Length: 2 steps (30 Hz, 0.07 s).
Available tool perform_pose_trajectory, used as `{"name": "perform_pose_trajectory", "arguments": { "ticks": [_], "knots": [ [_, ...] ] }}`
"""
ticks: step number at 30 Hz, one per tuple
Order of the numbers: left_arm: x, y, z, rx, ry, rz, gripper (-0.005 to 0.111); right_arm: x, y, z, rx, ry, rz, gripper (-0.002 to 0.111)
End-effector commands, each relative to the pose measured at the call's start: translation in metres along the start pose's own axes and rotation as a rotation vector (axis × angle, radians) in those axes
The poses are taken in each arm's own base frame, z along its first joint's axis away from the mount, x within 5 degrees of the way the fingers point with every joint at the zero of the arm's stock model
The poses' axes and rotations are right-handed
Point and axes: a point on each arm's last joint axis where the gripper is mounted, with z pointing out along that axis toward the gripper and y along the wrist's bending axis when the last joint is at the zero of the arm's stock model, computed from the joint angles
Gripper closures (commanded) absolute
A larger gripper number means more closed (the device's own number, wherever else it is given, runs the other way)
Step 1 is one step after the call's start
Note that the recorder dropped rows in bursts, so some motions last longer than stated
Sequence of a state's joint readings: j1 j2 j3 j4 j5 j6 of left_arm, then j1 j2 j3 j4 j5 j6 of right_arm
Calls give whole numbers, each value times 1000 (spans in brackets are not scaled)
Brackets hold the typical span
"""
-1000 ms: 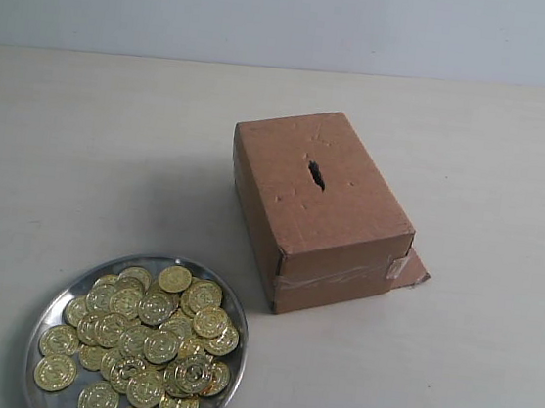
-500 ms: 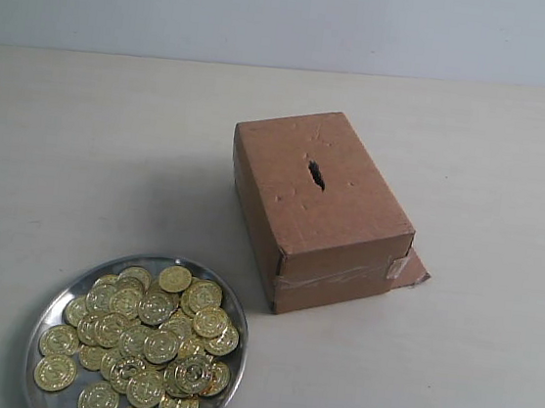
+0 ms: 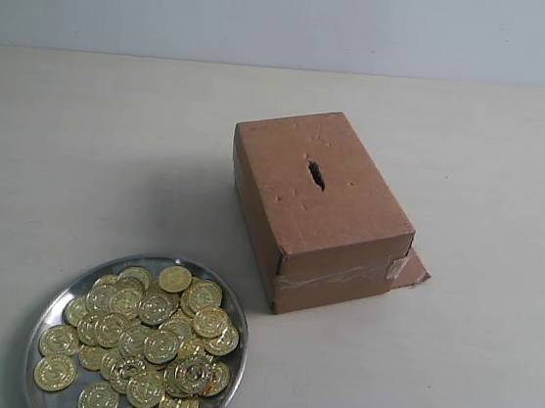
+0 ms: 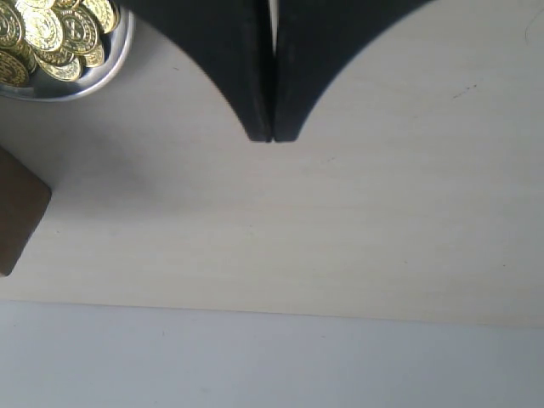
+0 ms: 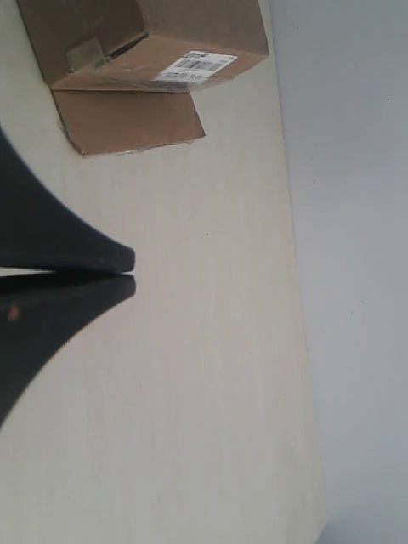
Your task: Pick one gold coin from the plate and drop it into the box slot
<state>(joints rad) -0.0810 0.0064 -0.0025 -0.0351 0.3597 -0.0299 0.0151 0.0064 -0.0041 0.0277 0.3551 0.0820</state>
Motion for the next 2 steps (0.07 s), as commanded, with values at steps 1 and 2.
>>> {"name": "perform_pose_trajectory", "arguments": {
  "ticks": [1, 2],
  "knots": [
    [0, 0, 0, -4, -10, 4, 107, 1, 0, 0, 2, -8, 0, 108],
    [0, 0, 0, -4, -10, 4, 107, 1, 0, 0, 2, -8, 0, 108]
  ]
}}
